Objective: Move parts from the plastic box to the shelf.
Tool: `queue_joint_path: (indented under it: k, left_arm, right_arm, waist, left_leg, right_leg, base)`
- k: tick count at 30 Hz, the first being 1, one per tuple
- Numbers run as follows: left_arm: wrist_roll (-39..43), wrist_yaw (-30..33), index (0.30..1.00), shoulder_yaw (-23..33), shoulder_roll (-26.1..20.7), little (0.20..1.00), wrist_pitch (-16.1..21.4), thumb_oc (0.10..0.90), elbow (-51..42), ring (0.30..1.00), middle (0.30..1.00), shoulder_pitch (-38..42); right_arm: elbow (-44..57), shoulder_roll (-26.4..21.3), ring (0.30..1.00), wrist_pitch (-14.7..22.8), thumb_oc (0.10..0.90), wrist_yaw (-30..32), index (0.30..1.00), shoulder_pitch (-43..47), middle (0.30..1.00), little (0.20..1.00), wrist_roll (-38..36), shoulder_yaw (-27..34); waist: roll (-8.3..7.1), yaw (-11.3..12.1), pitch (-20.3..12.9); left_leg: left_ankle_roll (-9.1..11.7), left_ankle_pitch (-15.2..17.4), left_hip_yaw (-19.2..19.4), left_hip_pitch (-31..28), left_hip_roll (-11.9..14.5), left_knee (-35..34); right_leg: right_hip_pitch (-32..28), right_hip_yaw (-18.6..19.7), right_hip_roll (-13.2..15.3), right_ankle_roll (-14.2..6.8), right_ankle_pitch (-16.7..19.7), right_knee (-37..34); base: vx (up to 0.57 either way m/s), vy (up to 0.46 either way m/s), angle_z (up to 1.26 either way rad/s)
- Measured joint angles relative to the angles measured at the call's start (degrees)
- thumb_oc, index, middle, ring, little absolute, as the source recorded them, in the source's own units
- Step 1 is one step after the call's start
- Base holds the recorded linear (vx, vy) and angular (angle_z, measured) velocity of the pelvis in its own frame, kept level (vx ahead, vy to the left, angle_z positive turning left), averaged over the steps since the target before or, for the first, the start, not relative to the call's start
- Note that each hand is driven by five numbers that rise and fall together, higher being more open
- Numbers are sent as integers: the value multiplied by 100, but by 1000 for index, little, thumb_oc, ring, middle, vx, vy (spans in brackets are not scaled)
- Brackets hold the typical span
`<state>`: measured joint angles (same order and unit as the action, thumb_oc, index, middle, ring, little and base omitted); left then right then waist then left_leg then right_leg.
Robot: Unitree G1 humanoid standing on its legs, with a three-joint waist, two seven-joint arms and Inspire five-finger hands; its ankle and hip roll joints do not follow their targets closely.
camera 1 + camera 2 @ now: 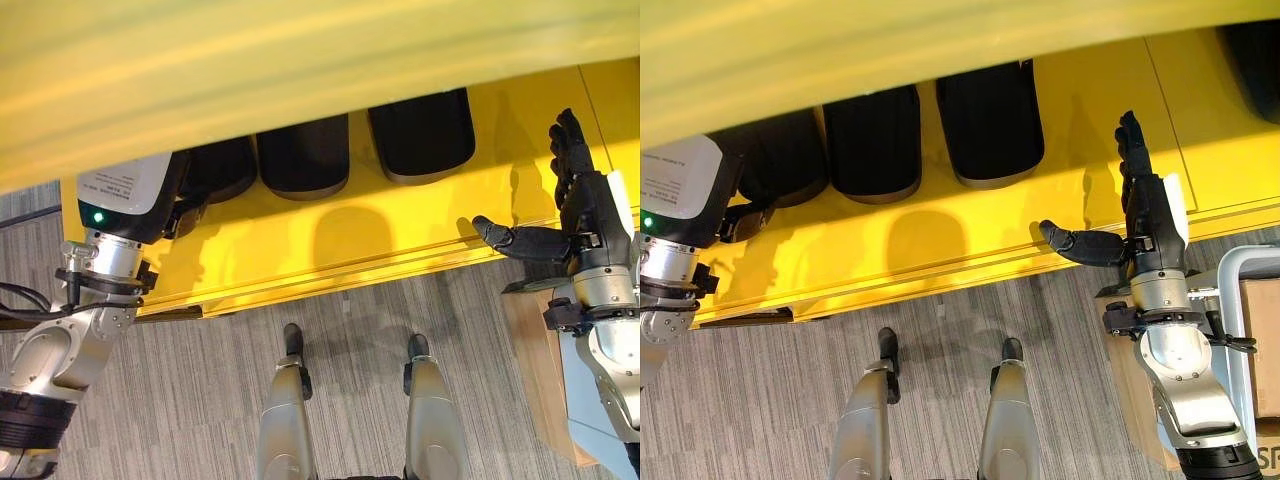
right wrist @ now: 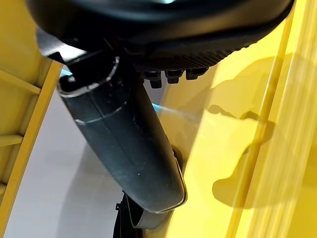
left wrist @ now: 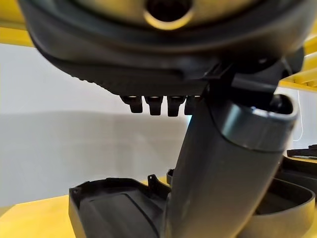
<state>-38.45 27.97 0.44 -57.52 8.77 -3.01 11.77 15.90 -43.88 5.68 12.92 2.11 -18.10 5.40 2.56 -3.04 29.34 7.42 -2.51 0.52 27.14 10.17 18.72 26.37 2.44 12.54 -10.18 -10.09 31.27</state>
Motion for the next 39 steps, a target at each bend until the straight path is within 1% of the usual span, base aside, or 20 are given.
queue_joint_path:
  k: [3, 10, 13, 15, 16, 17, 21, 23, 24, 25, 29, 31, 33, 35, 37, 38, 39]
  left_arm:
    - [-6, -2, 1000, 3, 0, 1000, 0, 900, -12, 1000, 1000, -133]
    - [-4, -272, 1000, 91, 1, 1000, 7, 900, -54, 1000, 1000, -526]
    - [1, -659, 1000, 90, 0, 1000, 135, 900, -125, 1000, 1000, -583]
    - [0, -1137, 1000, -102, -4, 1000, 194, 900, -447, 1000, 1000, -413]
    - [-1, -1262, 1000, -137, -7, 1000, 296, 900, -541, 1000, 1000, -349]
    - [0, -1506, 1000, -296, -41, 1000, 311, 900, -636, 1000, 1000, -117]
    - [6, -1912, 1000, -746, -249, 1000, 254, 900, -570, 1000, 1000, 432]
    - [42, -2116, 1000, -764, -248, 1000, 233, 900, -559, 1000, 1000, 556]
    - [207, -2242, 1000, -825, -248, 1000, 112, 900, -552, 1000, 1000, 622]
    - [439, -2589, 1000, -1134, -244, 1000, -214, 900, -404, 1000, 1000, 943]
    - [827, -2925, 1000, -1273, -242, 1000, -684, 900, -318, 1000, 1000, 1135]
    - [911, -2982, 1000, -1306, -232, 1000, -890, 900, -316, 1000, 1000, 1131]
    - [913, -2962, 1000, -1309, -175, 1000, -1021, 900, -343, 1000, 1000, 1079]
    - [1114, -2858, 1000, -1302, -118, 1000, -1273, 900, -385, 1000, 1000, 904]
    - [1155, -2723, 1000, -1181, 146, 1000, -1390, 900, -370, 1000, 1000, 739]
    - [1339, -2398, 1000, -1034, 602, 1000, -1475, 900, -288, 1000, 1000, 624]
    - [1448, -2205, 1000, -946, 867, 1000, -1559, 900, -201, 1000, 1000, 527]
  right_arm:
    - [0, 0, 1000, 0, 900, 0, 1000, -4, 1000, 1000, -1, 0]
    - [0, 34, 1000, 0, 900, -5, 1000, -198, 1000, 1000, -2, 1]
    - [0, 40, 1000, 1, 900, -2, 1000, -217, 1000, 1000, -2, 2]
    - [7, 37, 1000, 2, 900, -2, 1000, -203, 1000, 1000, -4, 3]
    - [13, 35, 1000, 2, 900, -1, 1000, -194, 1000, 1000, -4, 4]
    - [20, 33, 1000, 2, 900, 24, 1000, -191, 1000, 1000, -5, 2]
    - [22, 15, 1000, 2, 900, 37, 1000, -131, 1000, 1000, -8, -7]
    - [22, 16, 1000, 3, 900, 42, 1000, -92, 1000, 1000, -8, -11]
    - [22, 16, 1000, 2, 900, 45, 1000, -95, 1000, 1000, -8, -12]
    - [19, 16, 1000, 3, 900, 48, 1000, -75, 1000, 1000, -7, -28]
    - [14, 13, 1000, 0, 900, 78, 1000, 97, 1000, 1000, -7, -69]
    - [15, 11, 1000, 0, 900, 88, 1000, 147, 1000, 1000, -7, -66]
    - [15, 7, 1000, -2, 900, 93, 1000, 132, 1000, 1000, -7, -65]
    - [14, 8, 1000, -7, 900, 103, 1000, 116, 1000, 1000, -5, -67]
    - [14, 29, 1000, -8, 900, 118, 1000, 116, 1000, 1000, 3, -75]
    - [14, 83, 1000, -15, 900, 151, 1000, 107, 1000, 1000, 4, -89]
    - [14, 85, 1000, -19, 900, 156, 1000, 100, 1000, 1000, 10, -107]
  waist:
    - [0, -2, 0]
    - [0, 15, 0]
    - [0, 14, 0]
    - [0, 24, 0]
    - [0, 10, 0]
    - [0, 7, 0]
    - [0, -7, 0]
    - [0, -19, 0]
    - [0, -35, 0]
    - [0, -47, 0]
    - [0, -76, -1]
    - [0, -89, -1]
    - [2, -86, -2]
    - [10, -88, -6]
    - [23, -63, -13]
    - [52, -32, -30]
    - [74, 8, -43]
  left_leg:
    - [0, 0, 0, 0, 0, 0]
    - [0, 0, 4, 0, -1, -13]
    - [1, -2, 3, -1, -4, -13]
    - [27, -20, -30, -3, -4, -14]
    - [24, -18, -44, -3, -3, -17]
    - [24, -18, -47, -12, -4, -23]
    - [27, -19, -45, -10, -4, -22]
    - [49, -33, -41, -10, -4, -18]
    - [49, -33, -38, -10, -4, -10]
    - [49, -33, -36, -10, -4, -10]
    - [48, -35, -39, -37, -4, 8]
    - [-3, 7, -38, -38, -4, 13]
    - [-3, 6, -37, -44, -4, 21]
    - [-8, 2, -34, -53, -4, 15]
    - [-10, 2, -30, -55, -4, 15]
    - [-11, 5, -25, -81, -4, 15]
    - [-12, 4, -22, -101, -3, 9]
  right_leg:
    - [2, 0, 0, -1, -1, 2]
    - [0, -1, 2, -1, -2, -14]
    - [-11, -5, 5, -4, 0, -25]
    - [-45, -44, 5, -5, 1, -40]
    - [-60, -59, 5, -6, 3, -57]
    - [-84, -67, 5, -10, 14, -88]
    - [-87, -66, 6, -12, 24, -105]
    - [-88, -64, 5, -13, 25, -113]
    - [-90, -60, 5, -13, 25, -114]
    - [-93, -60, 6, -14, 25, -116]
    - [-119, -57, 5, -14, 30, -102]
    - [-123, -55, 5, -13, 31, -108]
    - [-129, -50, 5, -8, 40, -111]
    - [-134, -45, 5, -5, 49, -121]
    - [-139, -43, 4, 18, 41, -125]
    - [-162, -40, 5, 4, 52, -137]
    - [-175, -39, 5, 1, 59, -135]
  base:
    - [0, 0, 0]
    - [0, 0, 0]
    - [0, 0, 0]
    - [-9, -22, 6]
    - [-11, -10, 6]
    - [0, 0, 0]
    - [0, 0, 0]
    - [0, 0, 0]
    - [0, 0, 0]
    - [0, 0, 0]
    - [0, 0, 0]
    - [15, -4, 0]
    - [0, 0, 0]
    - [0, 0, 0]
    - [17, -8, -1]
    - [0, 0, 0]
    - [34, -33, 0]
